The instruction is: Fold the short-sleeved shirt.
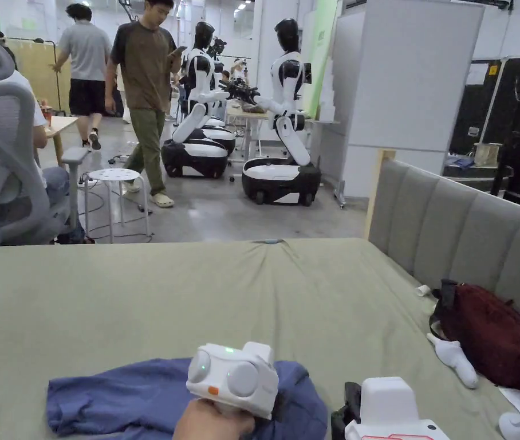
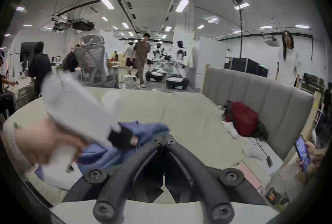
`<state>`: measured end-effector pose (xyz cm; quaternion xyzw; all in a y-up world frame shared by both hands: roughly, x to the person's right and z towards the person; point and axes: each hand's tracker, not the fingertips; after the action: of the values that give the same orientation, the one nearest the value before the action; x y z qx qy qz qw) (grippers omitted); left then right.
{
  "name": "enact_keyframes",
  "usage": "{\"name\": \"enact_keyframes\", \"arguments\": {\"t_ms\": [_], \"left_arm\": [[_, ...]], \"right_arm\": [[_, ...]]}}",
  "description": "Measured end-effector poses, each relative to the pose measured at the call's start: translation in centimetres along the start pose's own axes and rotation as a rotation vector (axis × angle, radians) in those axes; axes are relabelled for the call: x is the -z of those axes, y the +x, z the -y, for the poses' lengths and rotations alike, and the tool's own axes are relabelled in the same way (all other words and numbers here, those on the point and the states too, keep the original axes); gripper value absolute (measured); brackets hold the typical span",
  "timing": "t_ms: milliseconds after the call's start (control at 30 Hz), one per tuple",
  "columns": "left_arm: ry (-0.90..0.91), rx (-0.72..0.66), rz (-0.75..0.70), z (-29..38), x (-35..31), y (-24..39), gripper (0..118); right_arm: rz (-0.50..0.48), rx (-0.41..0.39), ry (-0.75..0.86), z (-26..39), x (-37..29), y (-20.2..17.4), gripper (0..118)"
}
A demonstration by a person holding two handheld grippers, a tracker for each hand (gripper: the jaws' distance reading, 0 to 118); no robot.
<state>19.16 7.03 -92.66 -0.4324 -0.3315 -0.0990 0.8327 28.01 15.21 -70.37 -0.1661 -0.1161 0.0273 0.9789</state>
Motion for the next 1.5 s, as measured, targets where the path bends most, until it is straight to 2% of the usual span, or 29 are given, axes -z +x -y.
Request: {"name": "enact_keyframes", "arguments": {"t_ms": [100,233,267,333,367,500,633,767,800,833,867,967,1100,1167,1200,1267,1433,1467,1500], "left_arm": [[-0.082,-0.008,-0.026,2.4,3.8,0.9,4],[-0.014,-0.004,-0.049,3.0,2.9,0.9,7],[0.035,-0.013,-0.06,2.9,2.1,0.8,22],[0.14,-0.01,-0.094,3.0,-0.5,0.5,76],[0.181,0.001,-0.095,3.2,-2.1,0.4,93],[0.461,0.018,-0.14,6.2,-10.8,-1.2,94],[0.632,-0.007,-0.306,13.7,-20.0,-2.8,94],[0.66,-0.138,-0.446,22.0,-25.3,-6.1,77],[0.65,-0.148,-0.506,23.9,-26.3,-6.7,52],[0.63,-0.14,-0.575,25.1,-26.9,-7.0,17],[0.623,-0.127,-0.616,26.2,-27.7,-7.4,0],[0.59,-0.207,-0.518,27.2,-29.7,-9.5,0],[0.423,-0.315,-0.562,24.2,-28.8,-16.5,0],[0.276,-0.392,-0.464,21.8,-27.1,-21.6,0],[0.265,-0.477,-0.389,20.5,-25.9,-24.3,0],[0.204,-0.566,-0.347,18.1,-23.5,-28.6,0],[-0.002,-0.562,-0.461,14.3,-17.6,-34.0,0],[0.007,-0.575,-0.447,13.9,-16.9,-34.6,17],[-0.009,-0.595,-0.454,13.7,-16.1,-35.0,53]], "right_arm": [[0.017,-0.003,-0.023,1.0,0.3,1.4,1],[0.021,-0.007,-0.046,1.8,0.7,2.1,1],[0.02,-0.006,-0.046,1.9,0.7,2.0,1],[0.01,0.002,-0.049,1.8,0.8,1.7,1],[0.006,0.004,-0.049,1.7,0.9,1.4,1],[-0.027,0.004,-0.027,0.9,0.5,-0.5,1],[-0.079,-0.016,0.01,0.7,0.0,-3.1,1],[-0.131,-0.009,0.017,0.8,-0.3,-5.7,1],[-0.135,-0.017,0.02,0.8,-0.4,-6.5,1],[-0.143,-0.026,0.027,0.9,-0.5,-7.1,1],[-0.161,-0.037,0.034,0.9,-0.6,-7.7,1],[-0.182,-0.058,0.035,0.9,-0.9,-9.1,1],[-0.204,-0.077,0.03,1.0,-1.3,-9.5,1],[-0.207,-0.085,0.025,1.3,-1.3,-9.3,1],[-0.207,-0.088,0.018,1.5,-1.2,-9.2,1],[-0.2,-0.099,0.002,1.9,-0.8,-8.8,1],[-0.174,-0.094,-0.035,2.8,0.2,-7.2,1],[-0.166,-0.095,-0.038,3.0,0.4,-6.9,1],[-0.155,-0.095,-0.046,3.0,0.7,-6.5,1]]}}
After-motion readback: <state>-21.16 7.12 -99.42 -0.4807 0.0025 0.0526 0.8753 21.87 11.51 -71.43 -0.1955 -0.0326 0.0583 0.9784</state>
